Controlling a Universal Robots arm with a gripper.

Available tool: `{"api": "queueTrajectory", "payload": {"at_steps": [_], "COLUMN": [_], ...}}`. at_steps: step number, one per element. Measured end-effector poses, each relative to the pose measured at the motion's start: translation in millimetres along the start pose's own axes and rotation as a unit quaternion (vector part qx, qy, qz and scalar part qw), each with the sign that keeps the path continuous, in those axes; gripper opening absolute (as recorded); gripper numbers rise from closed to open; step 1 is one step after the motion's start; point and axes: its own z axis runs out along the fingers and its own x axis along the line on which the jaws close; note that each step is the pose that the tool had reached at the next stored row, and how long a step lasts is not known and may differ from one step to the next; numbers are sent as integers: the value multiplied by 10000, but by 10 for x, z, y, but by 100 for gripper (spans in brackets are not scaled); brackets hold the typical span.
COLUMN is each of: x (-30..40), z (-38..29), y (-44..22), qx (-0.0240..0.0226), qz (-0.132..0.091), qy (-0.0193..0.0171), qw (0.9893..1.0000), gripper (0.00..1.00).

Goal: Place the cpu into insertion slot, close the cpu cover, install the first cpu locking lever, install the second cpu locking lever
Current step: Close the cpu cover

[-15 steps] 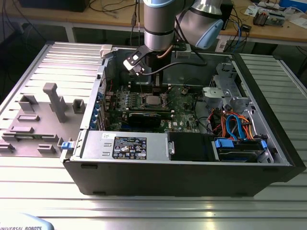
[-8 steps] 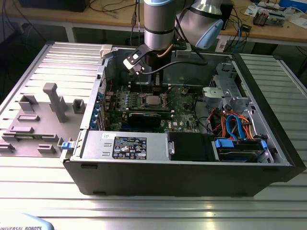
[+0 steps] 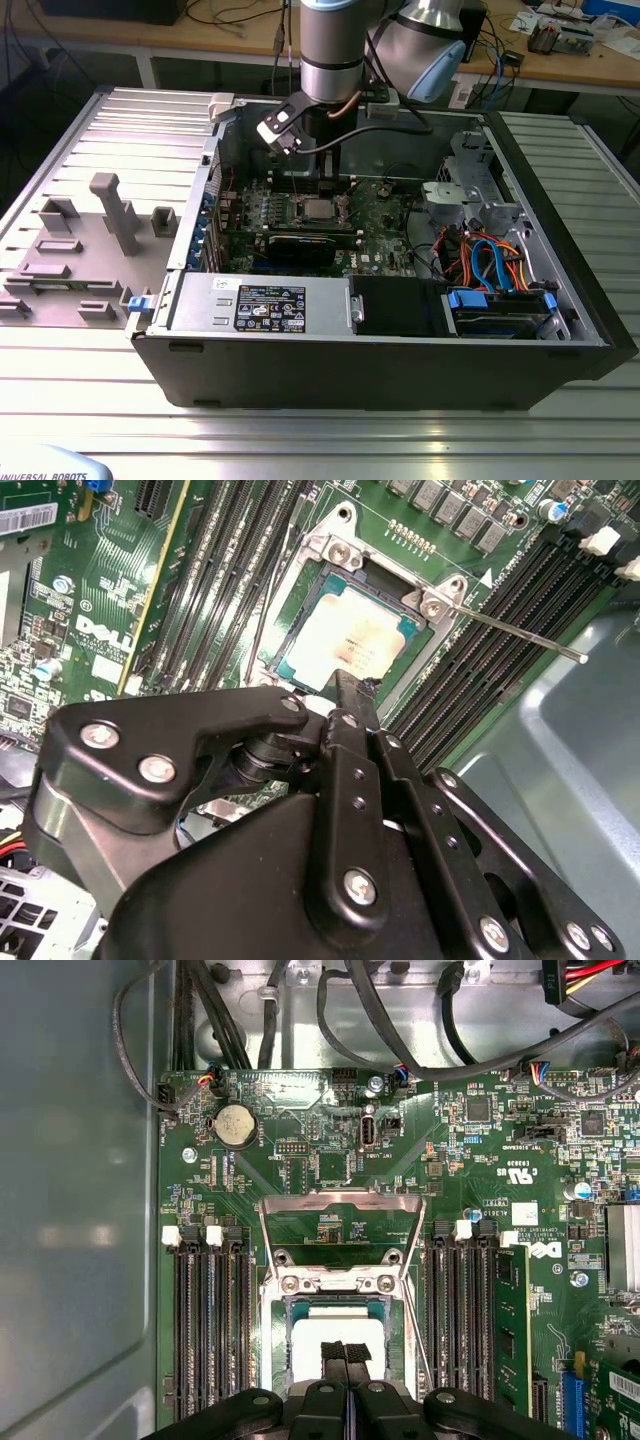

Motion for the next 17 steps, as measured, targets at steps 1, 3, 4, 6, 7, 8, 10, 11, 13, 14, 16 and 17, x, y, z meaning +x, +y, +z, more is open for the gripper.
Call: {"api": "queueTrajectory", "payload": {"at_steps": [1,3,4,6,7,8,10,11,13,14,16,17], "x": [0,0,0,0,0,0,0,0,0,0,0,0], "z": [0,-3,-3,-4,-6,-8,-12,-12,-12,-12,-13,-15], "y": [0,0,0,0,0,0,0,0,1,1,1,0], "qx": [0,0,0,0,1,0,0,0,0,0,0,1], "qz": [0,0,0,0,0,0,0,0,0,0,0,0], "qy": [1,-1,0,0,-1,-1,0,0,0,0,-1,-1], "qw": [10000,10000,10000,10000,10000,10000,10000,10000,10000,10000,10000,10000], "gripper": [11,11,11,11,11,11,11,11,11,11,11,11]}}
